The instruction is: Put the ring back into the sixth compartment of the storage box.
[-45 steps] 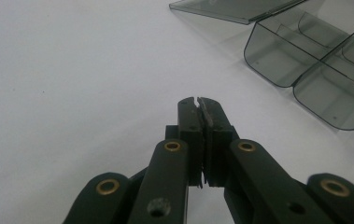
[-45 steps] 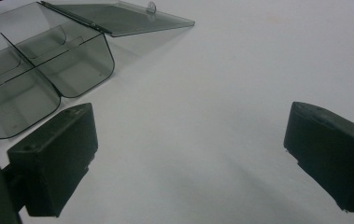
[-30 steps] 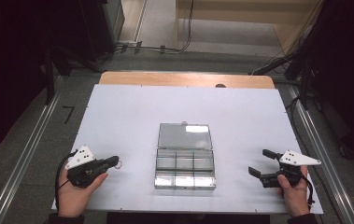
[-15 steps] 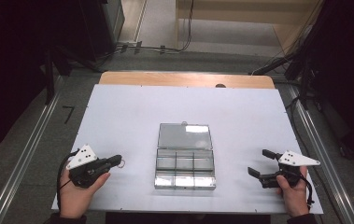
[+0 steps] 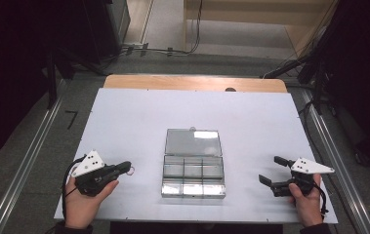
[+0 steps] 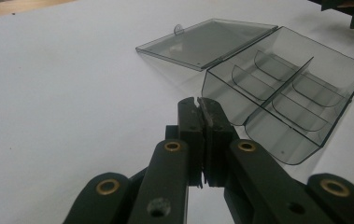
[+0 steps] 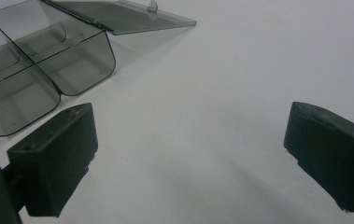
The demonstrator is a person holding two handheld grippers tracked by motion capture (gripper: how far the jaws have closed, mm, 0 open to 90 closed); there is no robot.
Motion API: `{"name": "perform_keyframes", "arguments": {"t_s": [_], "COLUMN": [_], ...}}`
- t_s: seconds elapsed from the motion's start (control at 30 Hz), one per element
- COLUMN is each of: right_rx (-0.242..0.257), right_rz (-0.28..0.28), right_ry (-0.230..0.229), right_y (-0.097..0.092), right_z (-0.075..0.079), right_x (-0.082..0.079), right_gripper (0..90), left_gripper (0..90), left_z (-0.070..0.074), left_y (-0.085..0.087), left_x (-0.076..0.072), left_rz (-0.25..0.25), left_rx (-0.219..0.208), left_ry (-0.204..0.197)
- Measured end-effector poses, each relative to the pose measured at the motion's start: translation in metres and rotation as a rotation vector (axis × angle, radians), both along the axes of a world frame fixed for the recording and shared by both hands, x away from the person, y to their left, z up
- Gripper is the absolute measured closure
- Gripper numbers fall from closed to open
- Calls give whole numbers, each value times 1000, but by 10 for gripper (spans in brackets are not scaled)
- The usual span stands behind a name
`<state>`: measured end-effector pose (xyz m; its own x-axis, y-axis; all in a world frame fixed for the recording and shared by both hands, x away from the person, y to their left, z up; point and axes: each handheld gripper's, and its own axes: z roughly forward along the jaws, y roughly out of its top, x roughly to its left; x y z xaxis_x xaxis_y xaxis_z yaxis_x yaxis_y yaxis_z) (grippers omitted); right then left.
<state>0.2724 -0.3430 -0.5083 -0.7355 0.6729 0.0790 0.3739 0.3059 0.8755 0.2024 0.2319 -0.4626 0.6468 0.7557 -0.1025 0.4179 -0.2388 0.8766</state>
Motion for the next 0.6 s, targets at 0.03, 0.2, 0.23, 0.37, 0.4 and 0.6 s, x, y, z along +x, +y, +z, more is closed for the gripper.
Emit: {"name": "perform_keyframes", "arguments": {"t_s": [0.03,0.2,0.23,0.37,0.4,0.6], "right_rx": [0,0,1,9,13,22], "right_rz": [0,2,1,1,-3,-6], "right_ry": [-1,0,1,-2,-1,0], "right_y": [0,0,0,-1,-1,-2], "right_z": [0,0,0,0,0,0], "right_x": [0,0,-1,0,0,0], "right_gripper": [14,14,14,14,14,14], "left_gripper": [883,883,883,883,883,883], "left_z": [0,0,-1,-1,-1,-1], "left_y": [-1,-4,-5,-10,-11,-16], "left_x": [0,1,2,4,4,7], "left_rz": [-1,-4,-7,-16,-19,-30], "left_rx": [1,1,2,13,12,11], "left_ry": [1,6,6,10,12,13]}}
